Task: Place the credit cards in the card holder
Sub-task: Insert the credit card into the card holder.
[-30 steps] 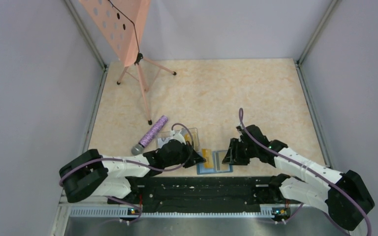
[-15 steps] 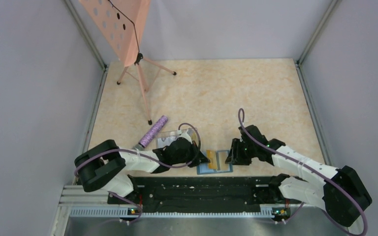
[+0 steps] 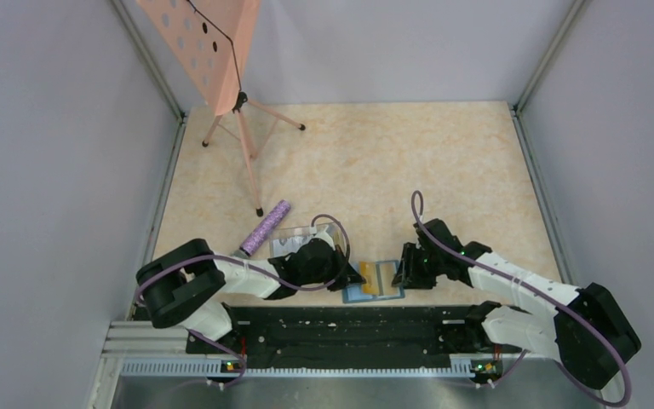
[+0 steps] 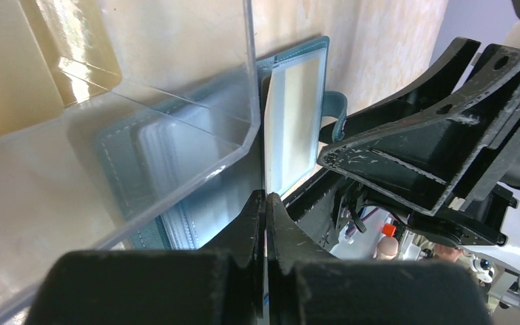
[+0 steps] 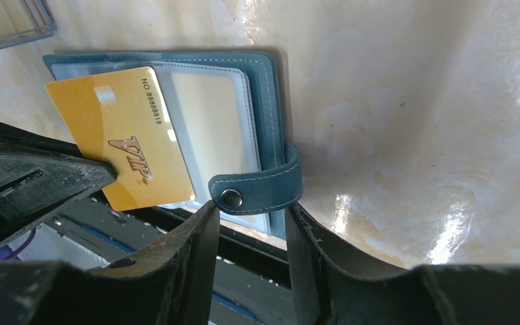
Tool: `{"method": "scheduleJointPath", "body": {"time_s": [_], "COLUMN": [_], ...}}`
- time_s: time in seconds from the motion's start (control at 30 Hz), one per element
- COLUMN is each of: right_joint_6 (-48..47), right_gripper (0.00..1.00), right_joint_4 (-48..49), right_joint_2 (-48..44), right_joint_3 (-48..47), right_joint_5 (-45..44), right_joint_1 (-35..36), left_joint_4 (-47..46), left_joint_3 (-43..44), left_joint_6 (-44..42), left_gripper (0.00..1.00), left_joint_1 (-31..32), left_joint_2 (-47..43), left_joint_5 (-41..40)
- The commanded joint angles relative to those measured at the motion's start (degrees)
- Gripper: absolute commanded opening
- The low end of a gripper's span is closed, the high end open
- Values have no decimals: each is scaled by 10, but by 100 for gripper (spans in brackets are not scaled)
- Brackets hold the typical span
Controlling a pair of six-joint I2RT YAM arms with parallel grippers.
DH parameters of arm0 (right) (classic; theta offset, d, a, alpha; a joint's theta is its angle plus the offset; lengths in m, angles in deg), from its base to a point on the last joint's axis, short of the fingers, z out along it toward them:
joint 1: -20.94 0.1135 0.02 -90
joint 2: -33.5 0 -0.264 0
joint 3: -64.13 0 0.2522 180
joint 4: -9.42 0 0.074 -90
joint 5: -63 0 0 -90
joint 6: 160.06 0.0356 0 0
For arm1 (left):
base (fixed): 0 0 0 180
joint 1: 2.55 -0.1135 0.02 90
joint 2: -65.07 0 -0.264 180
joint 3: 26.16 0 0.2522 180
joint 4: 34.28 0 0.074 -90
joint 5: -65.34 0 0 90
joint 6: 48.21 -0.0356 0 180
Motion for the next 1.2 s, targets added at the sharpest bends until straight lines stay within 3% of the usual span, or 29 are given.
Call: {"method": "scheduleJointPath", "body": {"time_s": [0.0,0.43,0.93,1.17], "right_joint_6": [-3,1,1,1], "right_gripper": [40,39,39,39], "right_joint_4": [24,46,46,48], "right_joint_2": [6,13,11,10], "right_joint_3": [11,27,26,27], "right_joint_5": [6,20,22,25], "right_joint_1": [-7,-8,-9,-9], "left_joint_4": [-22,-71,100,69], "left_joint_3": [10,14,12,14], "left_joint_6": [10,18,18,19], "left_gripper": [0,0,0,0], "left_joint_1": [4,6,12,11], "left_joint_2": [17,58,-41,-6], "left_joint_5": [5,25,-47,-18]}}
